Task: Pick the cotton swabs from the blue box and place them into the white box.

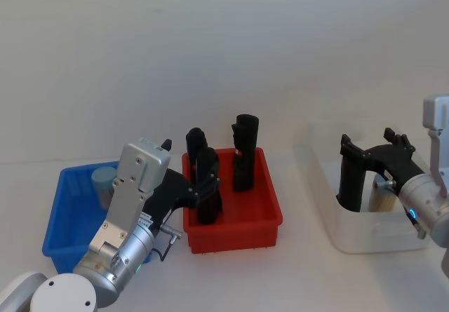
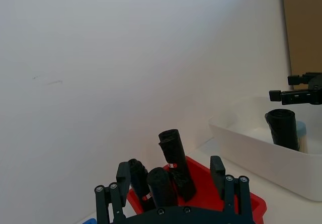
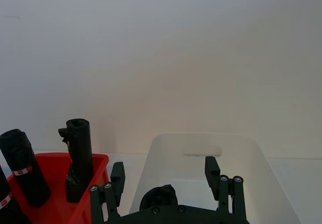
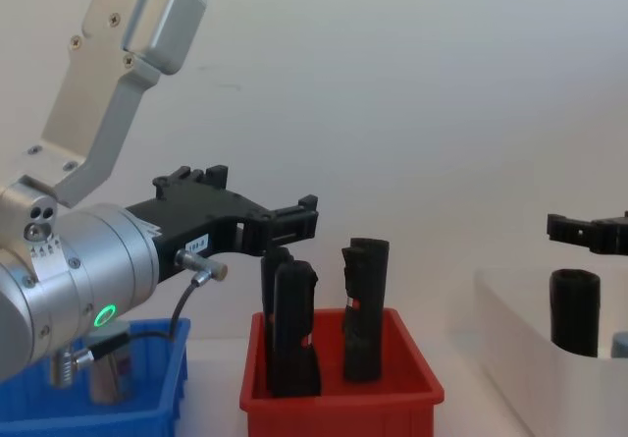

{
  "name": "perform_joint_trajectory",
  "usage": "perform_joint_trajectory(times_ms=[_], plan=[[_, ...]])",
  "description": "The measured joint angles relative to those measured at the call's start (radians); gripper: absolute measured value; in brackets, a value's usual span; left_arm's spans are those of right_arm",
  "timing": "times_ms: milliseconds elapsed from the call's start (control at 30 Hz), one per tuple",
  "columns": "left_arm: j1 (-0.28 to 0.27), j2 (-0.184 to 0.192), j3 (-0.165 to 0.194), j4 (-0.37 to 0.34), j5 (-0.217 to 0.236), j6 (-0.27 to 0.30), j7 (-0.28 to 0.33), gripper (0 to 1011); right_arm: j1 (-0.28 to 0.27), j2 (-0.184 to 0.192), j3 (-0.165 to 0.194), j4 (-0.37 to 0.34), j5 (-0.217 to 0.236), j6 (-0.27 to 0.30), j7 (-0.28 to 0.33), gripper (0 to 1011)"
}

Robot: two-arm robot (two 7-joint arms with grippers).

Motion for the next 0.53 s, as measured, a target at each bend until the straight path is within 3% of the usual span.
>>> perform_joint_trajectory(times_ms=[533], plan=[[0.000,0.000,0.000,0.000,0.000,0.000,0.000,1004,-0.002,0.001,0.001,-0.003,0.001,-0.003,0.000,1002]])
